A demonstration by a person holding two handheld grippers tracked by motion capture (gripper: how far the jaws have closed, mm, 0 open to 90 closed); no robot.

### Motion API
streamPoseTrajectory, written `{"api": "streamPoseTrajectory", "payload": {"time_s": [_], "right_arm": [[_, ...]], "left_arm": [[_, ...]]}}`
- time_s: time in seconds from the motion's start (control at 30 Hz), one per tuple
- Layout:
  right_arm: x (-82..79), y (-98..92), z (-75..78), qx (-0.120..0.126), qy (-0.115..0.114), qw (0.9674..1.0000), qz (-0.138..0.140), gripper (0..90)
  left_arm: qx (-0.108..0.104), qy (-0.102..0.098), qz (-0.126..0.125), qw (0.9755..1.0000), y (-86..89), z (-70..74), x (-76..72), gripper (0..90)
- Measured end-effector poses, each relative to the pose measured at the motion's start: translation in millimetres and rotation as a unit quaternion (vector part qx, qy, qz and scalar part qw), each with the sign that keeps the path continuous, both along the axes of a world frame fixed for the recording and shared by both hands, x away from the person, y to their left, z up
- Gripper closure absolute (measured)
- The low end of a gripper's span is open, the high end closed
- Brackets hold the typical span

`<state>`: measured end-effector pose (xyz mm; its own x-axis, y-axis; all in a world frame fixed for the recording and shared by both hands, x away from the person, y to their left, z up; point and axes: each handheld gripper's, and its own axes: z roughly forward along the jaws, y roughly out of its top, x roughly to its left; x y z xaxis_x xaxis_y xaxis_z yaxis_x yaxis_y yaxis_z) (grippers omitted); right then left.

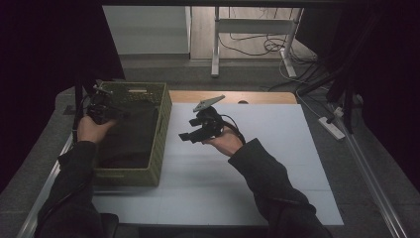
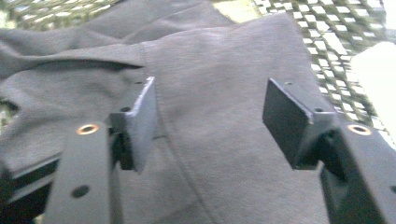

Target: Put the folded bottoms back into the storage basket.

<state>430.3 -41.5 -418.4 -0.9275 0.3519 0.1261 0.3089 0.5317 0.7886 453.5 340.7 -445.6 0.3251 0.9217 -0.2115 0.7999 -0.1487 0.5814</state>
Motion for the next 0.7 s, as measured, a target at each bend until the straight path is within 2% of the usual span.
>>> {"api": "streamPoseTrajectory", "payload": {"time_s": [0.1, 0.2, 0.3, 0.47, 0.53, 0.6, 0.7], "right_arm": [[-1.1, -3.3, -3.3, -0.002, 0.003, 1.0000, 0.005, 23.9], [-3.4, -5.9, -6.1, -0.004, 0.007, 0.9999, 0.006, 22.5], [-5.0, -9.4, -8.8, -0.001, 0.017, 0.9998, 0.006, 19.2], [-8.3, -15.0, -14.3, -0.008, 0.023, 0.9997, 0.006, 10.1], [-10.4, -17.5, -15.7, -0.010, 0.023, 0.9997, 0.002, 7.5], [-12.6, -20.2, -17.3, -0.011, 0.021, 0.9997, -0.001, 2.7], [-16.2, -24.9, -19.8, -0.013, 0.019, 0.9997, -0.009, 1.1]], "left_arm": [[0.003, -0.012, -0.017, 0.9998, -6.1, 3.1, -9.8, 26.4], [-0.012, -0.023, -0.031, 0.9992, -9.7, 6.3, -20.5, 22.0], [-0.024, -0.033, -0.036, 0.9985, -15.6, 9.0, -31.7, 13.0], [-0.021, -0.037, -0.067, 0.9969, -32.8, 10.4, -50.2, 4.9], [-0.025, -0.040, -0.079, 0.9957, -38.6, 9.8, -55.9, 3.8], [-0.021, -0.044, -0.089, 0.9948, -44.5, 8.3, -61.0, 2.7], [-0.013, -0.049, -0.100, 0.9937, -52.9, 5.5, -67.7, 1.6]]}}
